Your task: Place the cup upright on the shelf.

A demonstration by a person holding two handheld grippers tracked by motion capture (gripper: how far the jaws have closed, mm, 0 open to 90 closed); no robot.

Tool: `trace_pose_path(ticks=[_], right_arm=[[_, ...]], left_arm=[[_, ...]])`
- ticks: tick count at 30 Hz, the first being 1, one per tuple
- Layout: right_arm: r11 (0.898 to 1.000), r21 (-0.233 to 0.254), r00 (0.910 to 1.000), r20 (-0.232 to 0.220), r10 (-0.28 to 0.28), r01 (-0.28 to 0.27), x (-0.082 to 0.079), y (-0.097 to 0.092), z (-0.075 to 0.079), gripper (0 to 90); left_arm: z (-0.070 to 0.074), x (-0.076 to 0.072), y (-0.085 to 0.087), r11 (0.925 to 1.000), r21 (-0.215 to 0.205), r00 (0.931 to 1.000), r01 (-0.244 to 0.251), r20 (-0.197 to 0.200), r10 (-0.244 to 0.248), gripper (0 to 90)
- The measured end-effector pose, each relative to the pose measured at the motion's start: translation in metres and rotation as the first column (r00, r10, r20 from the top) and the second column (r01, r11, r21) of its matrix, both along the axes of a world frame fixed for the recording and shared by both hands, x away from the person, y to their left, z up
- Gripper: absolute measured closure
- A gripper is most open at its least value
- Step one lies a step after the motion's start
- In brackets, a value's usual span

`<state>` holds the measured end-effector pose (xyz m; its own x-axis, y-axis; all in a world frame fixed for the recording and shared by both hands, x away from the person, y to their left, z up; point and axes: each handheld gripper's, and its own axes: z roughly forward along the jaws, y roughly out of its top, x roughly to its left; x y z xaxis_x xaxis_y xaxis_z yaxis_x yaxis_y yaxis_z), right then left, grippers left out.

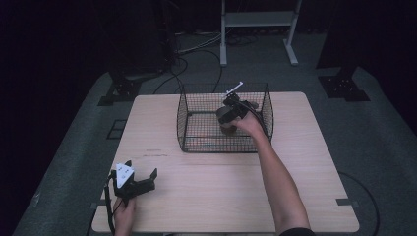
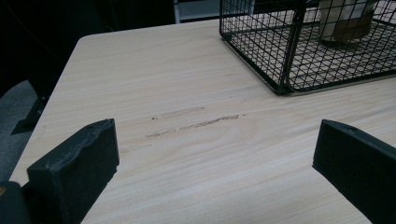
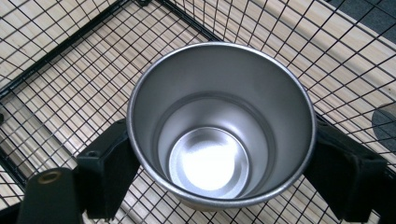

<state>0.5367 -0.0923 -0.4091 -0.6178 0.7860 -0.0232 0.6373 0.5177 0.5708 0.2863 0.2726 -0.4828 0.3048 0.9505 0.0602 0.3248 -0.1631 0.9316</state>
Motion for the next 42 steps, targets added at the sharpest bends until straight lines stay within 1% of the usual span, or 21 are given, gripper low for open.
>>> trace_pose_path(ticks=[11,13,28,32,34,36,39,42], right_arm=[[1.0,-0.003,1.0,0.004,0.006,-0.006,-0.002,0.0,0.002,13.3],[1.0,0.003,1.0,0.006,0.004,-0.004,-0.002,0.0,0.003,13.1],[1.0,-0.011,1.0,-0.006,0.007,-0.007,-0.005,0.0,0.003,12.4],[1.0,-0.017,1.0,0.003,0.007,-0.007,-0.005,-0.001,0.005,12.3],[1.0,-0.009,0.9999,0.003,0.012,-0.011,-0.005,-0.001,0.007,11.3],[1.0,0.013,0.9999,0.008,0.008,-0.008,-0.006,-0.001,0.01,11.3],[1.0,0.023,0.9999,0.015,0.005,-0.005,-0.006,-0.002,0.014,10.0],[1.0,0.026,0.9999,0.011,0.001,-0.001,-0.008,-0.003,0.015,9.1]], left_arm=[[0.0,0.0,0.0,1.0,0.0,1.0,0.0,0.0,0.0,0.0],[0.0,0.0,0.0,1.0,0.0,1.0,0.0,0.0,0.0,0.0],[0.0,0.0,0.0,1.0,-0.002,1.0,-0.003,0.0,0.003,0.0],[0.0,0.0,0.0,1.0,-0.003,1.0,-0.003,-0.001,0.003,0.0],[0.0,0.001,0.0,1.0,-0.005,1.0,-0.005,-0.001,0.005,0.0],[0.0,0.001,0.001,1.0,-0.003,1.0,-0.003,-0.003,0.003,0.0],[0.0,0.001,0.001,1.0,-0.005,1.0,-0.005,-0.003,0.005,0.0],[0.0,0.001,0.001,1.0,-0.002,1.0,-0.002,-0.005,0.002,0.0]])
